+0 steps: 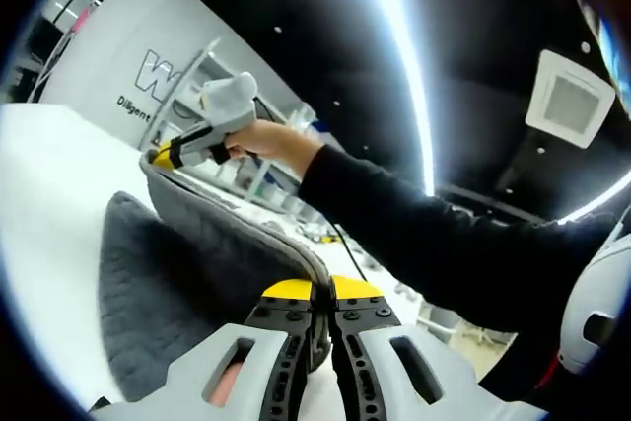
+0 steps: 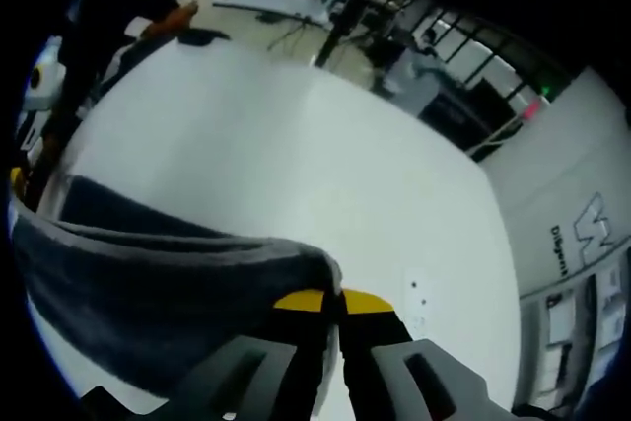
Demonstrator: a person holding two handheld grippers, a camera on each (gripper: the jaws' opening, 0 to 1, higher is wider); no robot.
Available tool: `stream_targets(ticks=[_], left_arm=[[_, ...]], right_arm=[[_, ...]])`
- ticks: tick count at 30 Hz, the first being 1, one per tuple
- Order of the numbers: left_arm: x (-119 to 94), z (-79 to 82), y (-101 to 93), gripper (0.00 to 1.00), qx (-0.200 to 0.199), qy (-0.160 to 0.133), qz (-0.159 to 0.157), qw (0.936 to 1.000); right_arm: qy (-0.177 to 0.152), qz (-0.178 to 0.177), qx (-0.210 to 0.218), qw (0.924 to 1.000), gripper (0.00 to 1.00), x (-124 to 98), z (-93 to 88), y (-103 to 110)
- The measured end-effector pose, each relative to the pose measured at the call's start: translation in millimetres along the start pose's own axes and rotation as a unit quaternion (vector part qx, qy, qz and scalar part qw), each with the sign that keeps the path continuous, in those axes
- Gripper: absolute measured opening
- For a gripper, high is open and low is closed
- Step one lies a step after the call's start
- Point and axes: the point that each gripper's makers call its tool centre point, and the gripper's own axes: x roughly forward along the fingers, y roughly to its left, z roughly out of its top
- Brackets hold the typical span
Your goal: Open the folded towel by lifting each exposed corner and separating the folded layers until the towel lies flat within the target outline without major curled edges
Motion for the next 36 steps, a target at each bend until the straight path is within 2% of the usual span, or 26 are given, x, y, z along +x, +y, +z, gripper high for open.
stream_targets(ticks=[19,36], left_arm=[[15.4,-5.6,-11.8,0.03,0.008,0.009,-0.015,0.9998],[34.3,-10.3,-28.4,0.03,0.019,0.02,-0.036,0.999]], right_arm=[[0.019,-0.02,0.0,0.9996,0.0,-20.7,-21.3,-5.2],[0.0,-0.051,-0.013,0.9986,0.0,-45.4,-30.8,-13.3]])
